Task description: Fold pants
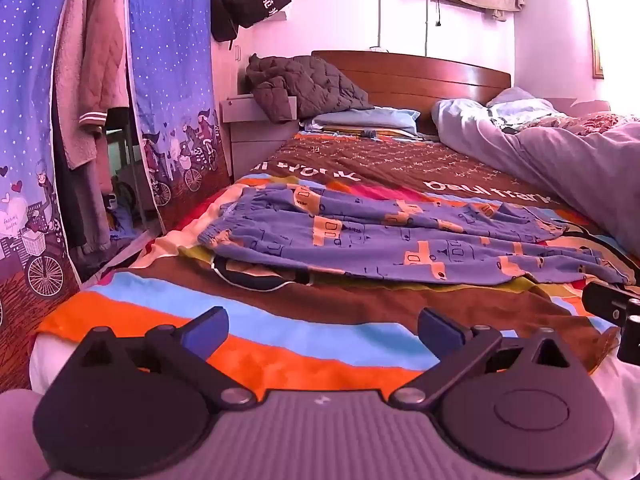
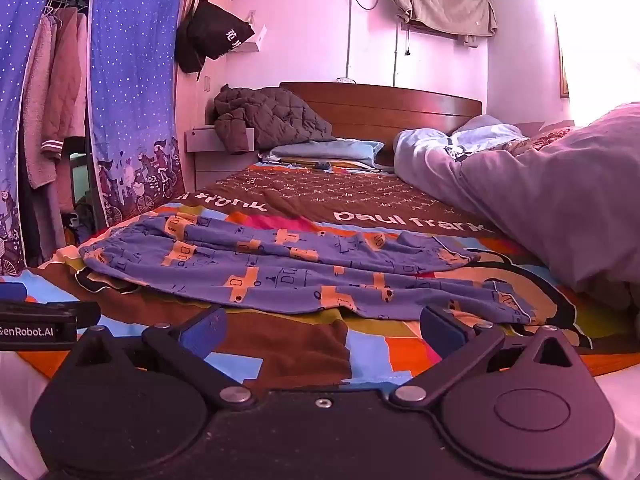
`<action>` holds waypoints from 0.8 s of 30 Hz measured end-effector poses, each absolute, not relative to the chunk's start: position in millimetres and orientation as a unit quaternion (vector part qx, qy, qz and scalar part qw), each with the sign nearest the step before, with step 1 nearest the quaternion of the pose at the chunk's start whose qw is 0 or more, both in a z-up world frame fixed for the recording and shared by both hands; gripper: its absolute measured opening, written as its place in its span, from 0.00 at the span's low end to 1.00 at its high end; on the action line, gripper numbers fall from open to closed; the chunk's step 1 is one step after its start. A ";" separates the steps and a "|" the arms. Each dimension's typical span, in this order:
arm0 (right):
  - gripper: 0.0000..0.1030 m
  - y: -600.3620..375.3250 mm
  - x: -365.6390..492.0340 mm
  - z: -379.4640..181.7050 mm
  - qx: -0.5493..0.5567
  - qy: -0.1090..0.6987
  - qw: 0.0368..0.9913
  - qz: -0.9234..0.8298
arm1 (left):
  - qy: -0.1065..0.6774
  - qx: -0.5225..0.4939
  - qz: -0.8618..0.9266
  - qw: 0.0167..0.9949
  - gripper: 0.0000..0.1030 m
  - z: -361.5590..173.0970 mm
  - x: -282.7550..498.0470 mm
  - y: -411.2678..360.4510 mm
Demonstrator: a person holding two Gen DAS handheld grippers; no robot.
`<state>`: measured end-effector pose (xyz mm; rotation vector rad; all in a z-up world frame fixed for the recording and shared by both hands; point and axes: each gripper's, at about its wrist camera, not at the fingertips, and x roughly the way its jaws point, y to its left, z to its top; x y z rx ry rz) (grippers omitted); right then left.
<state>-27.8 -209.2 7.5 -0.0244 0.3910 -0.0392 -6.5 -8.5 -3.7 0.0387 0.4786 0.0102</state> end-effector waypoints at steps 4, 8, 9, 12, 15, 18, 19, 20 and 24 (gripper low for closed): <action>0.99 -209.3 -27.6 7.6 -0.012 0.193 0.981 -0.021 | 0.245 0.014 0.002 0.969 1.00 -5.9 -3.1 -10.3; 0.99 -209.5 -23.5 6.5 -0.012 0.200 0.979 -0.019 | 0.249 0.004 -0.002 0.968 1.00 3.8 0.0 -1.3; 0.99 -209.7 -23.9 6.8 -0.011 0.200 0.980 -0.019 | 0.249 0.004 -0.002 0.968 1.00 4.6 0.1 -1.5; 0.99 -210.3 -25.5 7.6 -0.009 0.198 0.980 -0.019 | 0.248 0.003 -0.002 0.969 1.00 4.2 -1.0 -1.3; 0.99 -210.7 -27.7 8.2 -0.008 0.197 0.980 -0.020 | 0.249 0.004 -0.002 0.968 1.00 3.4 -0.6 -2.0; 0.99 -211.1 -27.9 6.6 -0.010 0.201 0.979 -0.020 | 0.247 0.005 -0.003 0.969 1.00 2.8 -1.3 -1.6; 0.99 -211.6 -27.1 6.7 -0.009 0.201 0.979 -0.021 | 0.247 0.005 -0.003 0.969 1.00 3.1 -1.5 -2.2; 0.99 -211.5 -27.0 6.8 -0.009 0.202 0.979 -0.021 | 0.248 0.005 -0.003 0.969 1.00 3.4 -1.7 -2.8; 0.99 -215.3 -29.2 5.0 -0.003 0.204 0.979 -0.025 | 0.248 0.005 -0.004 0.969 1.00 5.2 -2.2 -4.9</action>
